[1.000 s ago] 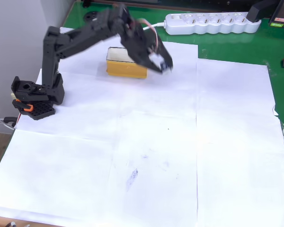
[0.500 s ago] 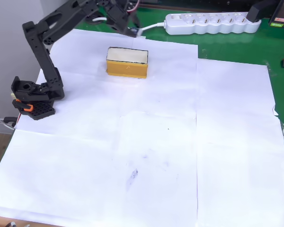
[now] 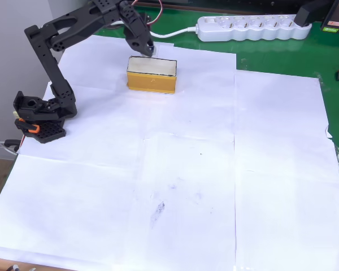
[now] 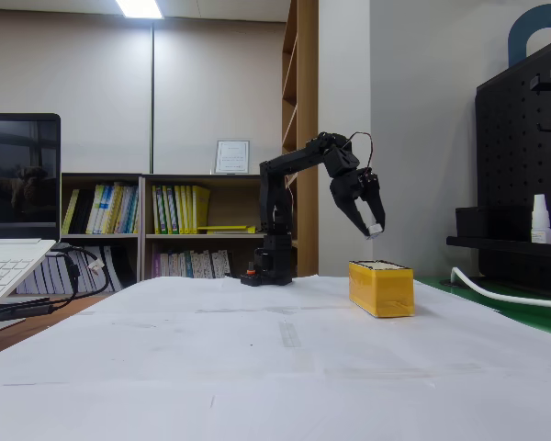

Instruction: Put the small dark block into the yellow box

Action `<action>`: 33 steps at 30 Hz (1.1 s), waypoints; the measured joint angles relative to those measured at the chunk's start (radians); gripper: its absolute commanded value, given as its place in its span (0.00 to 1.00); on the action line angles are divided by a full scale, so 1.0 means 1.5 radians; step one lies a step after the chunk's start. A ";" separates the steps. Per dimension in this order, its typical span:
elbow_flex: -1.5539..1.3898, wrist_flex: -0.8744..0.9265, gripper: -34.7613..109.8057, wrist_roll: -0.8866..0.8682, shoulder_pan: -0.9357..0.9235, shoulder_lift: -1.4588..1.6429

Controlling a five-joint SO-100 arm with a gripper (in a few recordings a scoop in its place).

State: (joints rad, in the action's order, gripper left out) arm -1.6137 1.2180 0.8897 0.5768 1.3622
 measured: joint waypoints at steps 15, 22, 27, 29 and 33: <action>0.038 -0.071 0.26 0.056 -0.008 0.079; 0.050 -0.066 0.43 0.061 -0.008 0.079; 0.050 -0.066 0.49 0.061 -0.020 0.078; 0.050 -0.066 0.52 0.066 -0.021 0.074; 0.050 -0.058 0.52 0.074 -0.044 0.020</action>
State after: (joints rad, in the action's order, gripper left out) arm -1.5386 1.1305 1.0002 0.5108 1.3929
